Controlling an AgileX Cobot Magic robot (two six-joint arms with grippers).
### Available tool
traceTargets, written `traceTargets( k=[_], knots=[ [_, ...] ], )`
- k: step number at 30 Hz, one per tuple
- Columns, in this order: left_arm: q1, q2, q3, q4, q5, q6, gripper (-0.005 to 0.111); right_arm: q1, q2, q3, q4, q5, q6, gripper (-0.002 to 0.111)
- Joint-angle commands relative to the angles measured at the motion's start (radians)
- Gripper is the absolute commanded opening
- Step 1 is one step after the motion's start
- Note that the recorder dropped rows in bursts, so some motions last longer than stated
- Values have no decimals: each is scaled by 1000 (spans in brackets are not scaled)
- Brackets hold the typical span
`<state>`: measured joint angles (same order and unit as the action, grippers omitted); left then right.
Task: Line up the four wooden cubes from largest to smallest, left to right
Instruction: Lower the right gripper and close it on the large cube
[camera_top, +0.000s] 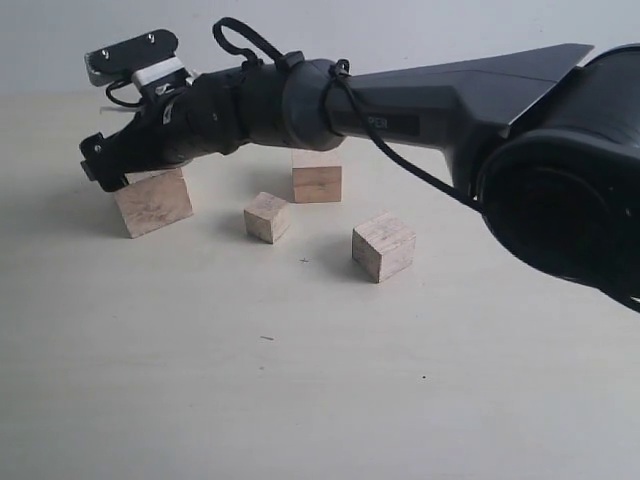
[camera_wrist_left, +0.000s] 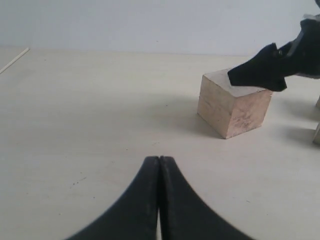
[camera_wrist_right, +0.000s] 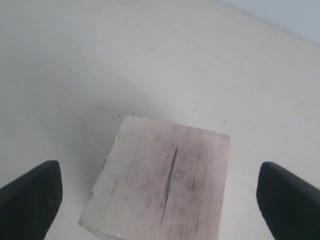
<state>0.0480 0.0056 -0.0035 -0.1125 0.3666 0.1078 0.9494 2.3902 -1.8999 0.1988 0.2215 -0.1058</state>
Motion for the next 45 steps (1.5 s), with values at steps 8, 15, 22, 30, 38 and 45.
traceTargets(
  k=[8, 15, 22, 30, 38, 45],
  knots=[
    [-1, -6, 3, 1, -12, -8, 0, -7, 5, -3, -5, 0, 47, 105],
    [-1, -6, 3, 1, -12, -8, 0, -7, 44, -3, 10, -32, 91, 105],
    [-1, -6, 3, 1, -12, -8, 0, -7, 46, -3, 54, -33, 115, 105],
    [-1, -6, 3, 1, -12, -8, 0, -1, 29, -3, 140, -9, 113, 105],
    [-1, -6, 3, 1, -12, -8, 0, 22, 32, -3, 127, -11, 106, 105],
    [-1, -6, 3, 1, -12, -8, 0, 22, 59, -3, 102, -15, 106, 105]
  ],
)
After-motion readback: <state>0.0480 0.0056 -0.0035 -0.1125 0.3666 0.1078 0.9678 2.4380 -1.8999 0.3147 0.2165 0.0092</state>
